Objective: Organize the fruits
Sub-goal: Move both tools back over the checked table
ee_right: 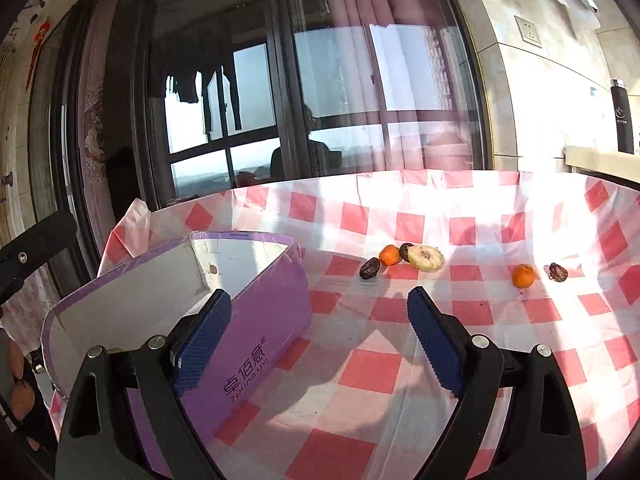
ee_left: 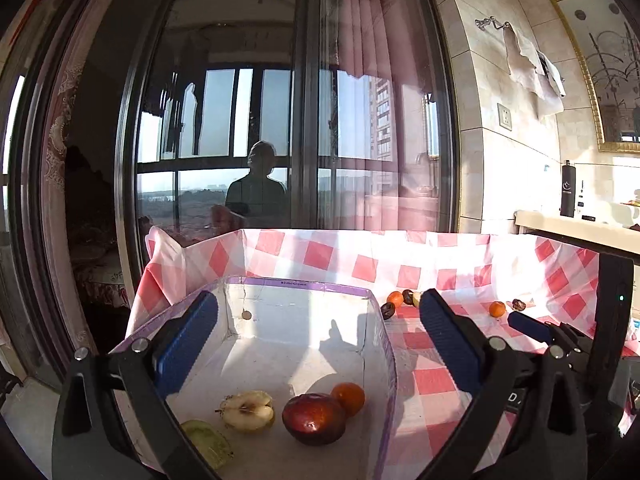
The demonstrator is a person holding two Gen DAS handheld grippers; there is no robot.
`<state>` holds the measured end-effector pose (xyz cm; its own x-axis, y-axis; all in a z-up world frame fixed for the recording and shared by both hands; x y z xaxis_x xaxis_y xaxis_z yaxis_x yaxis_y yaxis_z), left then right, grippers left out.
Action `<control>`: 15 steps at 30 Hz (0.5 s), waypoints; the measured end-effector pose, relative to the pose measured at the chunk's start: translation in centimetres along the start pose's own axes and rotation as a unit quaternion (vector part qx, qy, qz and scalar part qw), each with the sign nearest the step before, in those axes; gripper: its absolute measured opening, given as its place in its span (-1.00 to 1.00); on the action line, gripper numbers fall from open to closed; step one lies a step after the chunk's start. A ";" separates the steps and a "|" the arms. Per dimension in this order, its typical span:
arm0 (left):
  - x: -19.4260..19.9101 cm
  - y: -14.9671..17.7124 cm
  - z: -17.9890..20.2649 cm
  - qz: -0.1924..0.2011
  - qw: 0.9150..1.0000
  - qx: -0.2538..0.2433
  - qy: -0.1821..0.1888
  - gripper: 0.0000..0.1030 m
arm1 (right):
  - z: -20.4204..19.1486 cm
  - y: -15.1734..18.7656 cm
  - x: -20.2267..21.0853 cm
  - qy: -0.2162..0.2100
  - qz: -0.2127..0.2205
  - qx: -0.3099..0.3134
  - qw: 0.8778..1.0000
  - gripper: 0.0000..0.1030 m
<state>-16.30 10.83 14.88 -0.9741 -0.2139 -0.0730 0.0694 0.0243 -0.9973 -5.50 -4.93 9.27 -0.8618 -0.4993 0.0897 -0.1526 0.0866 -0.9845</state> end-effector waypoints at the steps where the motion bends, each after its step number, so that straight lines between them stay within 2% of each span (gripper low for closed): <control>1: -0.5 0.2 1.9 -0.007 1.000 -0.004 0.025 0.96 | 2.0 0.3 0.1 0.027 -0.007 -0.007 1.000 0.67; 5: -4.1 3.0 9.6 -0.069 0.988 0.010 0.135 0.96 | 9.9 1.6 1.4 0.142 -0.040 -0.032 0.989 0.67; 8: -8.9 6.2 14.1 -0.143 0.968 0.061 0.197 0.96 | 14.9 2.4 2.5 0.201 -0.055 -0.058 0.976 0.68; 11: -14.8 9.7 16.6 -0.216 0.951 0.119 0.189 0.96 | 18.7 3.6 3.3 0.234 -0.065 -0.107 0.964 0.68; 13: -18.2 11.8 17.6 -0.236 0.947 0.144 0.163 0.96 | 20.5 4.3 3.6 0.234 -0.064 -0.157 0.957 0.68; 15: -20.9 13.5 18.4 -0.252 0.942 0.167 0.147 0.96 | 21.5 4.5 3.7 0.238 -0.056 -0.180 0.953 0.68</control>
<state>8.94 -2.35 2.82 -0.9155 0.1646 0.3672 -0.4019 -0.3280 -0.8549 1.03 -24.92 1.92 -0.9388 -0.0836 0.3341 -0.3395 0.3877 -0.8570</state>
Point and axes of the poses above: each gripper's, at about its wrist camera, not at the fingertips, and x roughly against the way its jaws point, z to its right, y to its underside, the point moved 5 cm from there along -x, roughly the way its jaws point, and after that the axes turned 12 degrees about z, right-handed, at the moved point
